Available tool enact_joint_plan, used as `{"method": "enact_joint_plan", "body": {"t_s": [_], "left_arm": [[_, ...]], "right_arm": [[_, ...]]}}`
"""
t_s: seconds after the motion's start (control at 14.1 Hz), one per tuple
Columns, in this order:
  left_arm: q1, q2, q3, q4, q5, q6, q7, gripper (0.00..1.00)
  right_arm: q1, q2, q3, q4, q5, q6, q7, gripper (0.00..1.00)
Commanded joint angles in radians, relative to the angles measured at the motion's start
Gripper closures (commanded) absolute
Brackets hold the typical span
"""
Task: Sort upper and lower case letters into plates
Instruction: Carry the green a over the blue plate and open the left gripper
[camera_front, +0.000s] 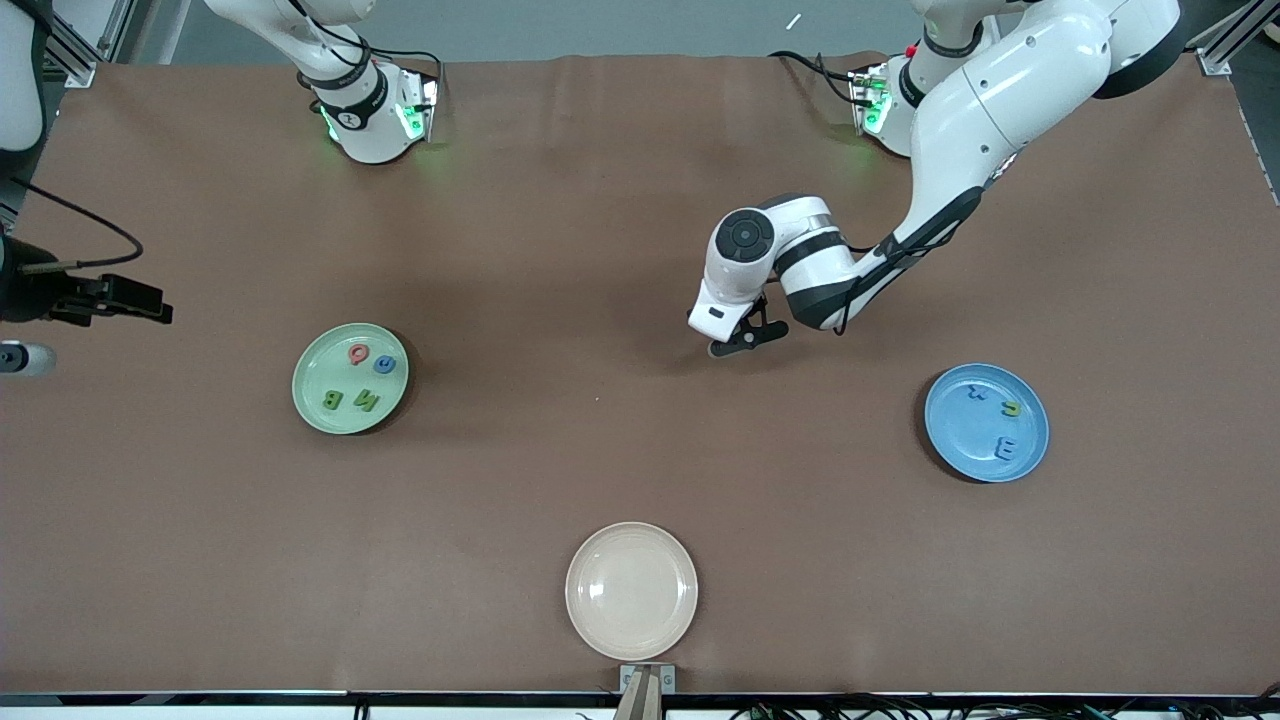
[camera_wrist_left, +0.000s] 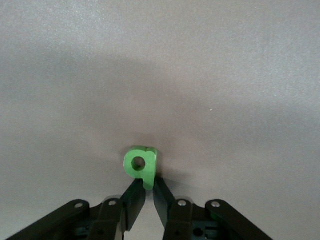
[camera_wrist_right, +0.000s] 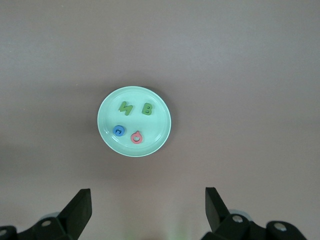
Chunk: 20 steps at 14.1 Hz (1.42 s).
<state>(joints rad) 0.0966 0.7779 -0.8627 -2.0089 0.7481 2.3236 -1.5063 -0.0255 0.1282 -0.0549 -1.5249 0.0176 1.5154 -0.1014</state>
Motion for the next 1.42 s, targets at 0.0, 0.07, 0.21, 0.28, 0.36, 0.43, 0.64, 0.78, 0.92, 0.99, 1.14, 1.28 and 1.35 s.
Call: {"method": "enact_joint_plan", "body": {"t_s": [0.0, 0.07, 0.21, 0.28, 0.36, 0.43, 0.64, 0.78, 0.92, 0.99, 1.14, 1.28, 1.35], "left_arm": [[-0.014, 0.004, 0.036, 0.013, 0.023, 0.042, -0.006, 0.99], [-0.009, 0.001, 0.034, 0.013, 0.019, 0.04, -0.006, 0.99], [-0.003, -0.015, 0.031, 0.016, 0.019, 0.033, -0.002, 1.0], [0.0, -0.023, 0.027, 0.024, 0.019, 0.022, -0.002, 1.0], [0.011, -0.034, 0.011, 0.028, 0.019, 0.001, 0.001, 1.0], [0.032, -0.037, -0.005, 0.036, 0.017, -0.025, 0.014, 1.0], [0.176, -0.036, -0.134, 0.047, 0.014, -0.122, 0.099, 1.0], [0.247, -0.037, -0.191, 0.05, 0.011, -0.17, 0.167, 1.0], [0.354, -0.037, -0.258, 0.045, 0.011, -0.213, 0.26, 1.0], [0.404, -0.037, -0.289, 0.041, 0.011, -0.252, 0.315, 1.0], [0.529, -0.037, -0.349, 0.035, 0.011, -0.331, 0.447, 1.0], [0.642, -0.037, -0.38, 0.024, 0.013, -0.363, 0.559, 1.0], [0.693, -0.037, -0.384, 0.019, 0.02, -0.365, 0.619, 1.0]], "right_arm": [[-0.002, -0.136, 0.007, -0.132, -0.007, 0.034, 0.015, 0.0], [-0.002, -0.148, 0.006, -0.132, -0.005, 0.029, 0.015, 0.0], [-0.002, -0.171, 0.006, -0.133, -0.005, 0.019, 0.015, 0.0], [-0.002, -0.183, 0.006, -0.133, -0.004, 0.013, 0.015, 0.0], [-0.002, -0.194, 0.006, -0.133, -0.004, 0.009, 0.015, 0.0], [-0.004, -0.197, 0.003, -0.133, -0.004, 0.002, 0.015, 0.0], [0.004, -0.213, -0.019, -0.133, 0.001, -0.017, 0.015, 0.0], [0.018, -0.223, -0.026, -0.133, 0.001, -0.033, 0.014, 0.0], [0.018, -0.222, -0.032, -0.135, 0.001, -0.031, 0.012, 0.0], [0.019, -0.22, -0.033, -0.133, 0.001, -0.024, 0.012, 0.0], [0.021, -0.219, -0.033, -0.135, 0.001, -0.023, 0.012, 0.0], [0.022, -0.219, -0.033, -0.139, 0.001, -0.018, 0.012, 0.0], [0.022, -0.219, -0.033, -0.139, 0.001, -0.017, 0.012, 0.0]]}}
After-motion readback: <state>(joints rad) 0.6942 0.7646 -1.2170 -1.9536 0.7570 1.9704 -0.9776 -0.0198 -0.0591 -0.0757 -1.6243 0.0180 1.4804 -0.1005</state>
